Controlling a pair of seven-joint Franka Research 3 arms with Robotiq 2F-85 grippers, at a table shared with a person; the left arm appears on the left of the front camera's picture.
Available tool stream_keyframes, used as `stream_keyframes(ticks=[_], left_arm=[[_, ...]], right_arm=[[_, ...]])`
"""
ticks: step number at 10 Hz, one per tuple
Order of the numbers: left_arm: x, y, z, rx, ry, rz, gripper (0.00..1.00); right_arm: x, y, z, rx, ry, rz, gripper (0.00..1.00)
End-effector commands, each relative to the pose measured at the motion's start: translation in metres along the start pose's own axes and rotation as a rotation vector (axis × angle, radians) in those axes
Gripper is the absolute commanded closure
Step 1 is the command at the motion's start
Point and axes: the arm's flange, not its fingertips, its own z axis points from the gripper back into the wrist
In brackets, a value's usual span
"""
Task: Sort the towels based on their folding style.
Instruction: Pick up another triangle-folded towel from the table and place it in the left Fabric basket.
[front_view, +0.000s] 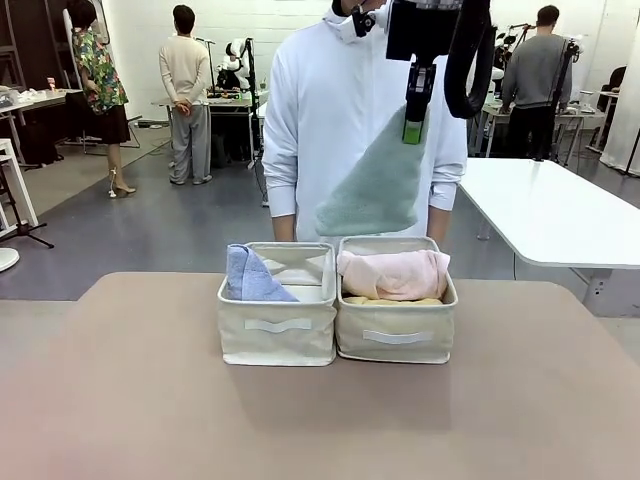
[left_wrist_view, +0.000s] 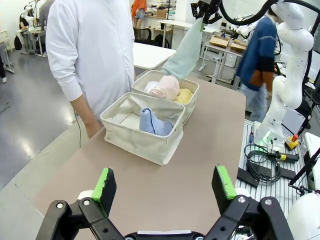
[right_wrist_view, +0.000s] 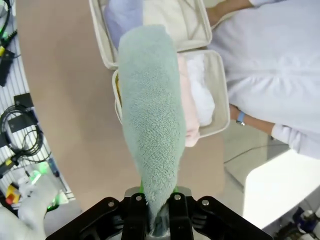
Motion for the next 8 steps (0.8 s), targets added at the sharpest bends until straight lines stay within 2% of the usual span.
stream_keyframes(ticks=[1, 4, 6, 8], left_arm=[[0.0, 0.0, 0.002, -0.003, -0.014, -0.028, 0.0], [0.0, 0.0, 0.002, -0.003, -0.014, -0.028, 0.0], [0.0, 0.0, 0.002, -0.003, -0.014, -0.028, 0.0], [0.0, 0.0, 0.002, -0.003, -0.014, -0.028, 0.0]], right_arm=[[0.004, 0.01, 0.003, -0.003, 0.002, 0.016, 0.86], [0.004, 0.005, 0.001, 0.001, 0.0, 0.011, 0.86], [0.062, -0.015, -0.002, -0.029, -0.041, 0.148, 0.86], [0.098, -0.025, -0.001, -0.077, -0.077, 0.172, 0.86]])
